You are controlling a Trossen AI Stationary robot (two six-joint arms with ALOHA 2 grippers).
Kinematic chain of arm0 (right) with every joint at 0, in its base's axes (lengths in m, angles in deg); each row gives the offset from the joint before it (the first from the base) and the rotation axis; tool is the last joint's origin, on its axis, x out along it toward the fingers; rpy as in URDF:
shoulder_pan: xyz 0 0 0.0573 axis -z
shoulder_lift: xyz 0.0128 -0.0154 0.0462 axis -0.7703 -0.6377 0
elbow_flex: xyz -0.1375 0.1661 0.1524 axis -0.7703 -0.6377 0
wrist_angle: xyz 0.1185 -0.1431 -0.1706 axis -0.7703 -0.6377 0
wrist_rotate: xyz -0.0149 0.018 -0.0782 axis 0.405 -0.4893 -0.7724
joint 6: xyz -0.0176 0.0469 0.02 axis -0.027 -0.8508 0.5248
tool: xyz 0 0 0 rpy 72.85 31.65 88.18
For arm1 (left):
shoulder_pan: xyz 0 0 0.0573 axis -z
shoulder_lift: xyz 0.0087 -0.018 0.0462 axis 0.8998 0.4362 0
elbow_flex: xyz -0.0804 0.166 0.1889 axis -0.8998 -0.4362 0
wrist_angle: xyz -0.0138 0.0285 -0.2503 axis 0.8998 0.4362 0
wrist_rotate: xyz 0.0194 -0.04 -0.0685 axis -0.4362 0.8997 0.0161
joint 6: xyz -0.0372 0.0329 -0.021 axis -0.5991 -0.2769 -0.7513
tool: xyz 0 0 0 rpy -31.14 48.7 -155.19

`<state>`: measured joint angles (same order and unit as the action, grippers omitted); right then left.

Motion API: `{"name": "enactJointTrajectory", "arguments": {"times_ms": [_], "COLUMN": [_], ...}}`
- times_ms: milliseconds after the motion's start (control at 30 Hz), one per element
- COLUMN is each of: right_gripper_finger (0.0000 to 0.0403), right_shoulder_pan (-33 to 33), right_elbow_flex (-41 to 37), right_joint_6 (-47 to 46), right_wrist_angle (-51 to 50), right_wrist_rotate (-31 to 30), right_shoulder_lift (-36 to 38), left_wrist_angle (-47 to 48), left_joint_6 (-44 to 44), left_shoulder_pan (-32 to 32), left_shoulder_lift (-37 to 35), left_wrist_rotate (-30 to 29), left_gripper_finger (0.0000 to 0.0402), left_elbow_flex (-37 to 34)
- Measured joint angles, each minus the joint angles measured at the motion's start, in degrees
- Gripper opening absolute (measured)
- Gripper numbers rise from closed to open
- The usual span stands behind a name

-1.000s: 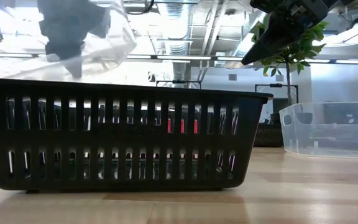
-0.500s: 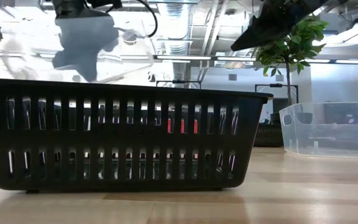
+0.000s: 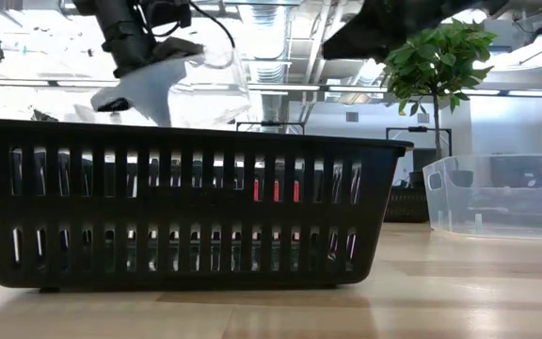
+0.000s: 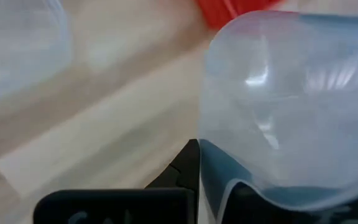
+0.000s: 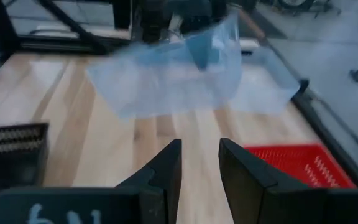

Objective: Stack baskets by color
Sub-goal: Stack the bottom left transparent bin on the top left transparent bin

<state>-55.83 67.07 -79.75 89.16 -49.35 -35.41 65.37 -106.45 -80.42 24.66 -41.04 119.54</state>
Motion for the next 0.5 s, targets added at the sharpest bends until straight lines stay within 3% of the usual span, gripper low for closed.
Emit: {"name": "enactJointTrajectory", "arguments": {"times_ms": [100,200,300,500], "right_gripper_finger": [0.0127,0.0127,0.0127,0.0127], "right_shoulder_pan": [0.72,1.91,3.56,3.25], "right_elbow_flex": [0.02,0.24,2.87,11.02], "right_joint_6": [-1.12,-15.02,-22.12,-21.58], "right_wrist_angle": [9.64,16.53,14.57,10.08], "right_wrist_rotate": [-0.76,-4.75,-5.80,-11.44], "right_shoulder_lift": [-1.97,-4.57,-6.54,-12.32], "left_wrist_angle": [-3.94,-7.74,-11.12,-16.04], "left_joint_6": [-0.12,-0.19,-0.22,-0.19], "left_shoulder_pan": [-0.58,-0.63,-0.63,-1.79], "left_shoulder_lift": [0.00,0.00,0.00,0.00], "left_wrist_rotate": [-3.44,-7.93,-12.16,-18.70], "left_gripper_finger": [0.0000,0.0000,0.0000,0.0000], "left_elbow_flex": [0.00,0.00,0.00,0.01]}}
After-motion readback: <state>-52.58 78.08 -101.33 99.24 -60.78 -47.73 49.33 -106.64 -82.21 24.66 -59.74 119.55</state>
